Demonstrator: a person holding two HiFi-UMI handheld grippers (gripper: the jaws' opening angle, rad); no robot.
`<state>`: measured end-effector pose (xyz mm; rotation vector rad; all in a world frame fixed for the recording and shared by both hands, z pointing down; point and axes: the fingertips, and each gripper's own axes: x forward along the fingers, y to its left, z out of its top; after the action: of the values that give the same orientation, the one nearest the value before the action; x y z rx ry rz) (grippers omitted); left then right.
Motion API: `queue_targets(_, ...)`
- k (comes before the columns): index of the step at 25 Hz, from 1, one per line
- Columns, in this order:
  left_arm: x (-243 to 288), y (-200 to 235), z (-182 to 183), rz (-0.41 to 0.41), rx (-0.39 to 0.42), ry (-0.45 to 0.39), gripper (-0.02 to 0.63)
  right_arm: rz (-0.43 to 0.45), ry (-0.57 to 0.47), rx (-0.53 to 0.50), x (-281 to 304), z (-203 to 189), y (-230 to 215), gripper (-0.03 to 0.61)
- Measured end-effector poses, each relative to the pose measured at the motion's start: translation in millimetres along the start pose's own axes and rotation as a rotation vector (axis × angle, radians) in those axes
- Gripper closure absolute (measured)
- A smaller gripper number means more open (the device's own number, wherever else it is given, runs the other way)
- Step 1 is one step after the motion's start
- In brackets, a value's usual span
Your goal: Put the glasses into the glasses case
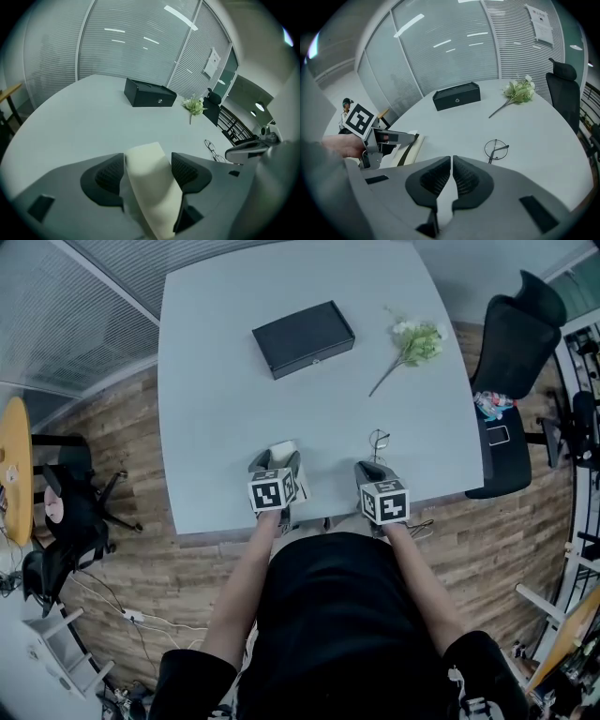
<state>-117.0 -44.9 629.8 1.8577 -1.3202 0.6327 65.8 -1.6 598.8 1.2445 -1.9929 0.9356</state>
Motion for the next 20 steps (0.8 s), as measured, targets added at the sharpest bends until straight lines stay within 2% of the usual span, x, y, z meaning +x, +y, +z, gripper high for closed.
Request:
queue_targets(6,-8.4,5.8,2.6,-0.018,-0.061,-0.016,0.311,-0.011,-0.004,0.0,2.2,5.9,-4.1,0.548)
queue_targets(12,-22.7,15.5,2.8,-0.024,-0.103,-0.036,0.313,-0.058,-0.005,0.009,2.6,5.6,-13.8,0.534)
queue_targets(20,-32.8,29.1,0.8,-0.03,-0.171,-0.055,0.313,-0.225,-0.012,0.015,4.9,7.8,-51.0,0.471)
